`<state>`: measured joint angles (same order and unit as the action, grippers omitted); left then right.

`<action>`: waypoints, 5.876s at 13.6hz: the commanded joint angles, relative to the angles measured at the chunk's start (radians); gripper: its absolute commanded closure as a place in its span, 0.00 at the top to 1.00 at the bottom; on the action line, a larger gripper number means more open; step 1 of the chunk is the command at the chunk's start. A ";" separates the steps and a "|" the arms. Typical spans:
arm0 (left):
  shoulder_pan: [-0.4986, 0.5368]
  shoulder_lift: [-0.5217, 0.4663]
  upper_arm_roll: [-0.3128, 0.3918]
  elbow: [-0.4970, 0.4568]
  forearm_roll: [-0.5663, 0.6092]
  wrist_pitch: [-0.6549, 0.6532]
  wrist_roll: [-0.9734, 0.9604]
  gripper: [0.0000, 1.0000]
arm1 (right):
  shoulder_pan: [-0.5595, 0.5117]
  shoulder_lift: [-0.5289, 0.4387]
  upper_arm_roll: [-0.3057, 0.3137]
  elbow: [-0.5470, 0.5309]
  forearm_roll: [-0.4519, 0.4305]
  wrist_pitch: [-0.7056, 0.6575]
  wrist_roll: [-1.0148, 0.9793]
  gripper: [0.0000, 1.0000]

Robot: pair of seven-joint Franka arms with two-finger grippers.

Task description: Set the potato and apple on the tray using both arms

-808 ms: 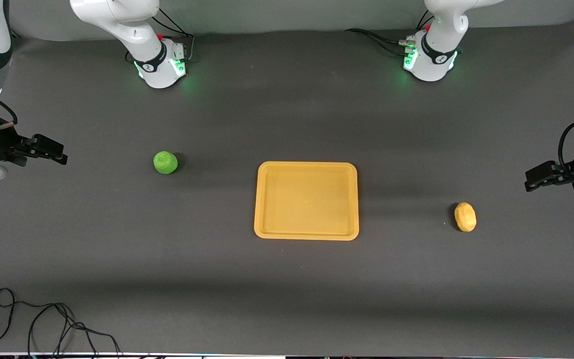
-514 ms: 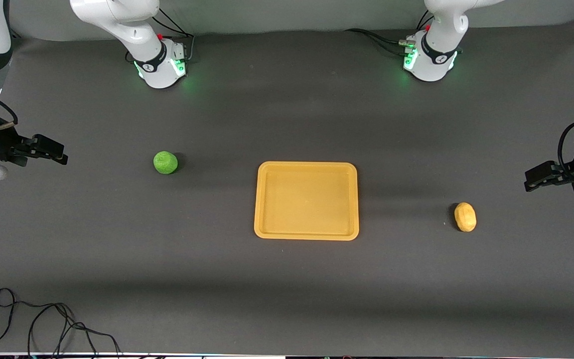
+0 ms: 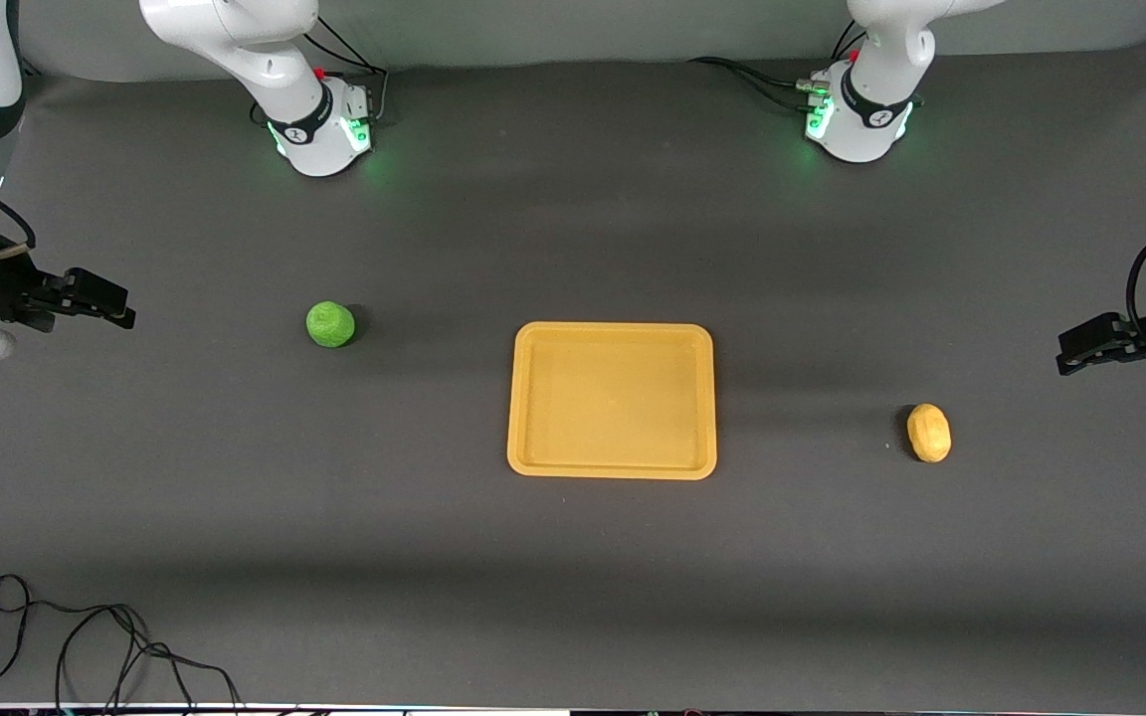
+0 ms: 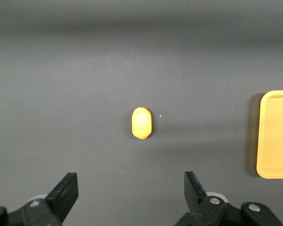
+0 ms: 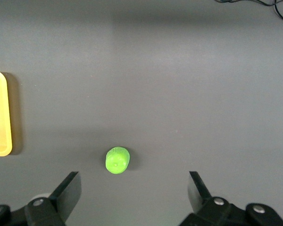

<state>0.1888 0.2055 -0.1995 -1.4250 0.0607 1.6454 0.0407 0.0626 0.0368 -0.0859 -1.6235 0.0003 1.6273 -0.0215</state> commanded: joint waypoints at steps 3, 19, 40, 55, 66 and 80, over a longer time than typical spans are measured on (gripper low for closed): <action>0.004 0.006 0.002 0.001 -0.042 0.000 0.018 1.00 | 0.013 0.011 -0.012 0.020 0.014 0.002 -0.006 1.00; 0.035 0.215 0.015 -0.455 -0.035 0.610 0.059 0.89 | 0.014 0.017 -0.012 -0.006 0.012 0.020 -0.008 1.00; -0.131 0.245 -0.196 -0.198 -0.101 0.294 -0.382 0.07 | 0.197 -0.216 -0.011 -0.269 0.014 0.039 0.198 1.00; -0.385 0.488 -0.179 -0.200 -0.105 0.511 -0.561 0.27 | 0.220 -0.335 -0.051 -0.892 -0.043 0.647 0.155 1.00; -0.321 0.410 -0.161 -0.091 -0.053 0.402 -0.572 0.99 | 0.253 0.058 -0.051 -1.026 -0.034 1.183 0.166 1.00; 0.104 0.011 -0.136 -0.061 0.039 -0.036 -0.099 1.00 | 0.247 -0.110 -0.064 -0.784 -0.032 0.621 0.172 0.53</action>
<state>0.2765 0.2712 -0.3310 -1.4432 0.0946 1.6231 -0.0617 0.3045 0.0184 -0.1401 -2.4996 -0.0251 2.4215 0.1451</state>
